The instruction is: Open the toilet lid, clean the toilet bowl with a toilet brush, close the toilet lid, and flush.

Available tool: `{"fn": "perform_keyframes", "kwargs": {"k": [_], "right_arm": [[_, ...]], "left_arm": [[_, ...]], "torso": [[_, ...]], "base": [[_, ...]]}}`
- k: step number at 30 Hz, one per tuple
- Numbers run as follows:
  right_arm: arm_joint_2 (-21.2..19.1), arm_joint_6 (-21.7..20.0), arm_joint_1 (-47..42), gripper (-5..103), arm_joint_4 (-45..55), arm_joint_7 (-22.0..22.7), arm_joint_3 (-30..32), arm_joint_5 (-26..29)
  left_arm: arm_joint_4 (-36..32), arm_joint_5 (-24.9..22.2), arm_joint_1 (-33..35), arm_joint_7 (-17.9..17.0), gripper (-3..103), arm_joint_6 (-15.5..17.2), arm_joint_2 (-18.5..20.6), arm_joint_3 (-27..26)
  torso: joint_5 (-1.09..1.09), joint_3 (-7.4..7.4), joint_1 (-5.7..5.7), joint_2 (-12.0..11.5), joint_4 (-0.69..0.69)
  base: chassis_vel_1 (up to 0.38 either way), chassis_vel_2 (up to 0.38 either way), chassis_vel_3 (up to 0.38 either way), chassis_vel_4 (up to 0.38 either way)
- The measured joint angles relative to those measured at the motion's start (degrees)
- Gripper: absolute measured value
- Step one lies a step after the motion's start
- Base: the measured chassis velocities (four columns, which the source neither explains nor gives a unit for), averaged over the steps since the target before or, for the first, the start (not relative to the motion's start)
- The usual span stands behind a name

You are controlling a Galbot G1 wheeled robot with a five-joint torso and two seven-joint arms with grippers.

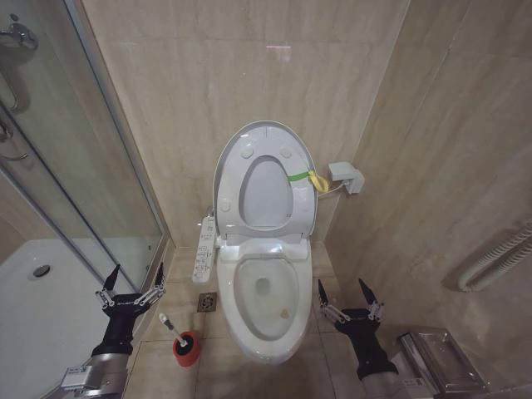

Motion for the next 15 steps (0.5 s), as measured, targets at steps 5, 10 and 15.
{"fn": "perform_keyframes", "kwargs": {"k": [5,10,15], "right_arm": [[0.0,0.0,0.0,100,0.0,0.0,0.0,0.0],[0.0,0.0,0.0,100,0.0,0.0,0.0,0.0],[0.0,0.0,0.0,100,0.0,0.0,0.0,0.0]], "left_arm": [[-1.69,-0.03,0.32,1.26,100,6.61,-1.2,0.11],[-3.66,-0.12,0.69,2.71,100,14.39,-2.62,0.24],[-5.51,-0.24,1.05,4.09,100,21.77,-3.96,0.38]], "torso": [[0.0,0.0,0.0,0.0,0.0],[0.0,0.0,0.0,0.0,0.0],[0.0,0.0,0.0,0.0,0.0]], "base": [[0.0,0.0,0.0,0.0],[0.0,0.0,0.0,0.0],[0.0,0.0,0.0,0.0]]}}
